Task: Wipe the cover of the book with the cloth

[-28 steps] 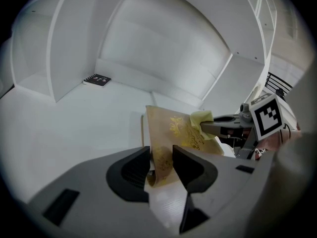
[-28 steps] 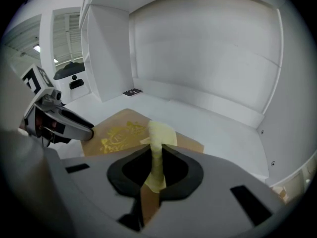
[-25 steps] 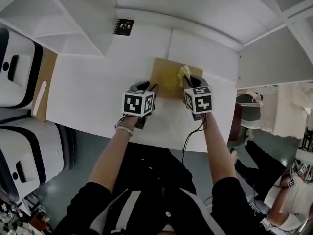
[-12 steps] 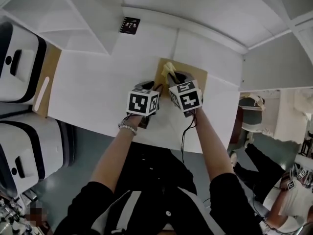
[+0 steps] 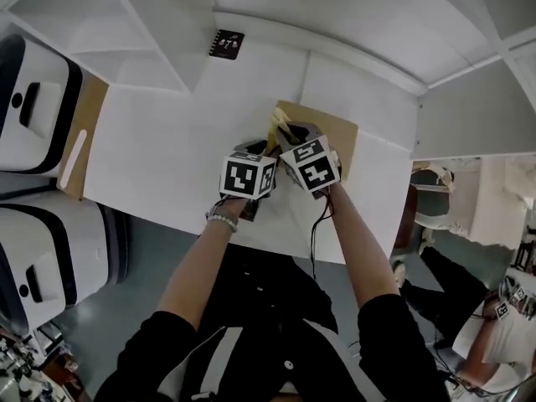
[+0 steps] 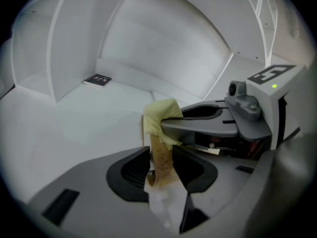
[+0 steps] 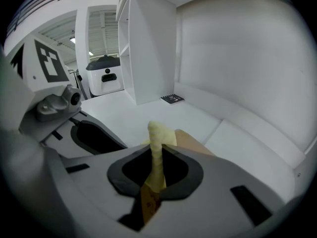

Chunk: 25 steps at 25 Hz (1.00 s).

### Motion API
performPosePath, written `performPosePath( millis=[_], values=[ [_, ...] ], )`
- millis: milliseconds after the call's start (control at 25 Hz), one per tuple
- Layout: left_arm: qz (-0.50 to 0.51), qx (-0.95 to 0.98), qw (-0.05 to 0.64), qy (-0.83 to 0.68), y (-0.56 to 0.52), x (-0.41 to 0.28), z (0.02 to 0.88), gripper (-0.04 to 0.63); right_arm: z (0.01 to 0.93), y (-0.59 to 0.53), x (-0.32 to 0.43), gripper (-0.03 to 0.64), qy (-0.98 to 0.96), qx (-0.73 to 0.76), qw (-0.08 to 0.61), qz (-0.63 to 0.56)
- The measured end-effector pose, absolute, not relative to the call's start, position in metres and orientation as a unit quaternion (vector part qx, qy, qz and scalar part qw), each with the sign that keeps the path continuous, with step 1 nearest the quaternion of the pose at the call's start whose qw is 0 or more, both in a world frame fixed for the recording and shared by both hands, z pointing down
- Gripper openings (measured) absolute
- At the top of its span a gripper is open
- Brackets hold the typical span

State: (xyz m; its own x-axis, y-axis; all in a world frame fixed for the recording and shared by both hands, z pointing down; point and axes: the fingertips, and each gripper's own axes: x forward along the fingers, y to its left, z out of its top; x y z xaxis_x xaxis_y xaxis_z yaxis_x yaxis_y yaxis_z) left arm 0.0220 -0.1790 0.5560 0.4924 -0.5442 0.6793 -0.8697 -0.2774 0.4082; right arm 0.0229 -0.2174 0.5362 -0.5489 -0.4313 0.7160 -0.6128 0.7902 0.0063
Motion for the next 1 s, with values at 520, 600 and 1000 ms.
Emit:
performPosePath(
  millis=[520,600,1000],
  values=[
    [0.204,0.768,0.396,-0.46,-0.18,0.023,0.556,0.146,0.534,-0.22,0.062,0.038,-0.857,0.349,0.351,0.143],
    [0.203,0.767,0.397,-0.461,-0.179,0.022,0.556,0.146,0.535,-0.219,0.074,0.038,-0.852,0.36,0.351,0.146],
    [0.206,0.767,0.397,-0.459,-0.179,0.022,0.557,0.146,0.537,-0.215,0.145,0.038,-0.818,0.426,0.347,0.169]
  ],
)
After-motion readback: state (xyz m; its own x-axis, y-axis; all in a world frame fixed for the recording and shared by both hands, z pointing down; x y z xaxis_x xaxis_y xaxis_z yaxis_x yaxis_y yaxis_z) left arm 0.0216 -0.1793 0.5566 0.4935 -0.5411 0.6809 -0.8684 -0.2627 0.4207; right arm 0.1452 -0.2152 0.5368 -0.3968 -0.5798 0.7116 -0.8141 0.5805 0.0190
